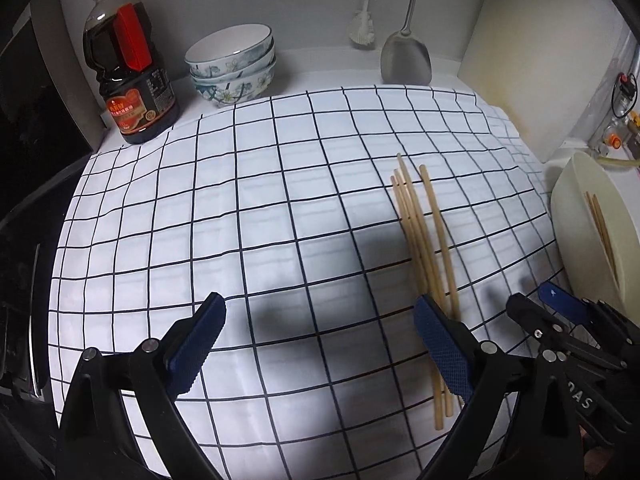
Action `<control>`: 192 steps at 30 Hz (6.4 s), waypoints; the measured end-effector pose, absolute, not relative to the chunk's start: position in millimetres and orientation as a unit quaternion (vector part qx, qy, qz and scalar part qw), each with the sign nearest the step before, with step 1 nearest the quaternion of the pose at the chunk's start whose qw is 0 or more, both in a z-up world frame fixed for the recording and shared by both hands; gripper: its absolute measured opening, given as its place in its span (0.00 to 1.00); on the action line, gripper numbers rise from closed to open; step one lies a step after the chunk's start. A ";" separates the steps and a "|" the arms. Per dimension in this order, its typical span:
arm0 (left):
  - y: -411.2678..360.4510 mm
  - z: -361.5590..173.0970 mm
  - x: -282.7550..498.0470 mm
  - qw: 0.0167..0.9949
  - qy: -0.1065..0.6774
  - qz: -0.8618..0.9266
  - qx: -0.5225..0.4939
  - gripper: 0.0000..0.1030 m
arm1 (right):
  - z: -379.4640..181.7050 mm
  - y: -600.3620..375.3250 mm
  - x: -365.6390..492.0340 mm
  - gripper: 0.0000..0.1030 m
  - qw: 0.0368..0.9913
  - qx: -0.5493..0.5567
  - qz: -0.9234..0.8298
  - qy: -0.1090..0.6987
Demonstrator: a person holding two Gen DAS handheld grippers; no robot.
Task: Organize utensils
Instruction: 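Move both open tools back to the chopstick bundle, then close the right tool on one chopstick from the bundle, then close the left tool on another chopstick from the bundle, then carry the held chopsticks with both tools over the white basin, then open both tools to drop the chopsticks into the basin, then move both open tools back to the last chopsticks on the cloth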
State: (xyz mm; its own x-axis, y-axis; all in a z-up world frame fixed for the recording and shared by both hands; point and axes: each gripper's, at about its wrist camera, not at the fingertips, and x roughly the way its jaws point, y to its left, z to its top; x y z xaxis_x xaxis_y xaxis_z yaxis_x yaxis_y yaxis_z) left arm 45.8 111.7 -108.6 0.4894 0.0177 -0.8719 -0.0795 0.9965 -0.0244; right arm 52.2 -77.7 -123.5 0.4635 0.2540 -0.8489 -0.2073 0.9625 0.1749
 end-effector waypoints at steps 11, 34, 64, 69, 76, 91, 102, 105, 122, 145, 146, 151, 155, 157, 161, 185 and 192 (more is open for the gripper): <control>129.4 -130.7 48.3 0.854 0.518 0.024 -0.034 0.90 | -153.7 -53.8 65.6 0.49 0.851 0.003 0.121 0.511; 95.6 -139.2 62.7 0.863 0.505 -0.015 -0.023 0.90 | -160.5 -60.0 61.6 0.07 0.861 -0.046 0.091 0.498; 71.9 -173.4 78.8 0.853 0.522 0.014 -0.003 0.95 | -159.4 -89.9 51.7 0.11 0.863 -0.021 0.072 0.500; 72.5 -172.7 78.2 0.857 0.515 0.006 0.001 0.89 | -160.1 -86.8 57.5 0.25 0.863 -0.027 0.073 0.499; 61.3 -162.6 71.5 0.863 0.505 -0.020 0.014 0.52 | -162.7 -80.8 64.8 0.38 0.865 -0.038 0.073 0.494; 59.7 -159.6 74.5 0.851 0.524 -0.030 0.008 0.07 | -158.8 -88.3 59.3 0.06 0.857 -0.011 0.093 0.507; 64.7 -122.1 60.2 0.861 0.508 -0.030 0.006 0.07 | -121.2 -92.0 46.6 0.06 0.867 0.020 0.112 0.485; 63.5 -104.6 57.0 0.869 0.493 -0.032 0.006 0.07 | -107.8 -94.1 41.9 0.06 0.871 0.022 0.119 0.476; -13.2 -41.0 52.3 0.891 0.441 -0.100 0.023 0.07 | -48.5 -174.4 14.5 0.06 0.900 0.059 0.083 0.423; -203.2 -46.7 90.8 0.851 0.465 -0.235 0.062 0.07 | -55.2 -356.0 12.5 0.06 0.898 0.141 -0.041 0.416; -208.4 -49.6 93.9 0.849 0.469 -0.236 0.064 0.07 | -57.4 -358.3 15.8 0.06 0.896 0.144 -0.042 0.418; -225.7 -64.3 107.4 0.837 0.488 -0.240 0.067 0.07 | -72.8 -370.3 28.9 0.06 0.886 0.161 -0.047 0.432; -235.7 -72.3 115.7 0.832 0.496 -0.238 0.072 0.07 | -83.1 -374.7 38.4 0.06 0.878 0.169 -0.048 0.444; -239.4 -75.8 118.7 0.831 0.498 -0.238 0.075 0.07 | -87.5 -375.7 42.8 0.06 0.876 0.169 -0.047 0.450; -245.1 -83.9 121.9 0.826 0.506 -0.237 0.081 0.07 | -96.0 -379.7 49.4 0.06 0.870 0.172 -0.049 0.460; -208.0 -56.9 114.2 0.859 0.477 -0.169 0.073 0.75 | -81.2 -386.5 35.0 0.29 0.877 0.178 -0.064 0.442; -194.6 -45.9 105.3 0.866 0.470 -0.159 0.063 0.77 | -74.4 -381.7 25.6 0.31 0.880 0.177 -0.060 0.437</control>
State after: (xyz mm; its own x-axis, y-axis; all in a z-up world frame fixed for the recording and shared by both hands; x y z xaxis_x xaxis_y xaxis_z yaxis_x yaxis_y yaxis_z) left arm 105.3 -194.6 -45.9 0.5078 -0.2162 -0.8339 0.3351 0.9413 -0.0401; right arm 25.6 -381.7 -74.4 0.6115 0.0492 -0.7897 0.2605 0.9299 0.2596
